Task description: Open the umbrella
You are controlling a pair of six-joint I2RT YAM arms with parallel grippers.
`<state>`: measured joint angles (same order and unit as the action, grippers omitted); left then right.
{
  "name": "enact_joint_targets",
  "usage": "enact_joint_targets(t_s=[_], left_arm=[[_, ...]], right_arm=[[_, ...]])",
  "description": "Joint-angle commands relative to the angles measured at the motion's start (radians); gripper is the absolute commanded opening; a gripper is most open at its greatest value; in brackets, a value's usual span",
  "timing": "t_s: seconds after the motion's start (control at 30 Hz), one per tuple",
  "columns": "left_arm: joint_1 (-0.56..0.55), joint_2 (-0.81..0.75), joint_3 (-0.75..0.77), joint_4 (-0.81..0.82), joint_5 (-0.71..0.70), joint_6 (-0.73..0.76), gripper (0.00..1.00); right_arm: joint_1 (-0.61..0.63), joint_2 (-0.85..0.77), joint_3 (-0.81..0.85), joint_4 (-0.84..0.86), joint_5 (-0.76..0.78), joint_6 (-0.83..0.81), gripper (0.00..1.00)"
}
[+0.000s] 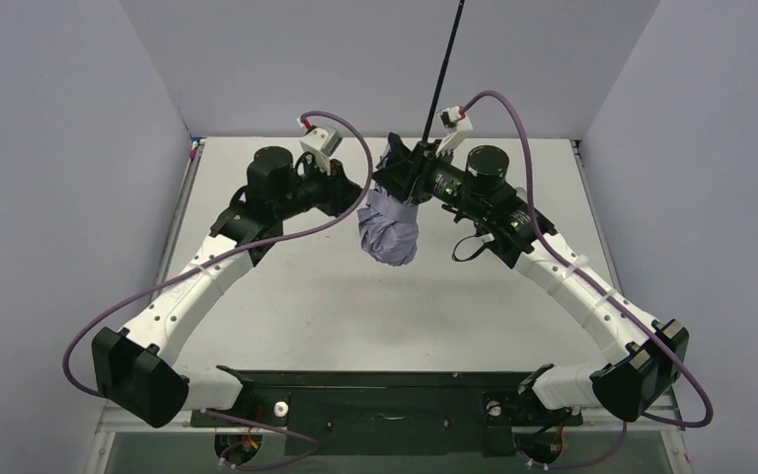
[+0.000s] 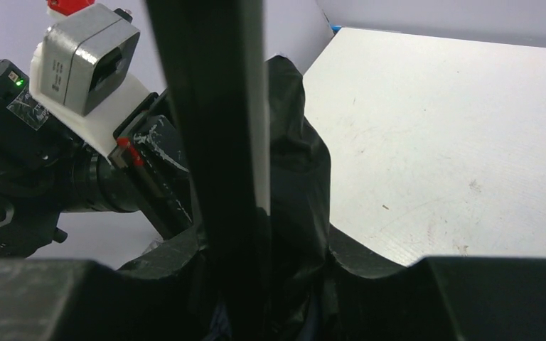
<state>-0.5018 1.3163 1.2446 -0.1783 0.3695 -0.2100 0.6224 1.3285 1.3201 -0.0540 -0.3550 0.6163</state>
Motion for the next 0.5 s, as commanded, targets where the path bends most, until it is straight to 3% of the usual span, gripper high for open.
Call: enact_joint_targets(t_s=[0.0,0.07,0.13,0.27,0.37,0.47], left_arm=[[0.115,-0.043,-0.011,0.038,-0.013,-0.043,0.33],[0.182,-0.058,-0.029,0.082,0.047,-0.091,0.54],[0.227,-0.072,-0.035,0.102,0.099,-0.103,0.64],[0.26,-0.108,-0.044,0.085,0.149,-0.039,0.77],[0.261,-0.129,-0.046,0.065,0.157,0.026,0.85],[0.261,-0.136,-0.032,0.08,0.218,0.073,0.91]], right_arm=[[-0.024,-0.054,0.051,0.112,-0.019,-0.007,0.0],[-0.034,-0.058,0.05,0.111,-0.015,-0.021,0.0],[-0.037,-0.066,0.044,0.112,-0.001,-0.056,0.0],[-0.013,-0.098,0.035,0.071,0.099,-0.238,0.0],[0.029,-0.094,0.054,-0.077,0.269,-0.575,0.0],[0.051,-0.086,0.026,-0.159,0.348,-0.768,0.0]])
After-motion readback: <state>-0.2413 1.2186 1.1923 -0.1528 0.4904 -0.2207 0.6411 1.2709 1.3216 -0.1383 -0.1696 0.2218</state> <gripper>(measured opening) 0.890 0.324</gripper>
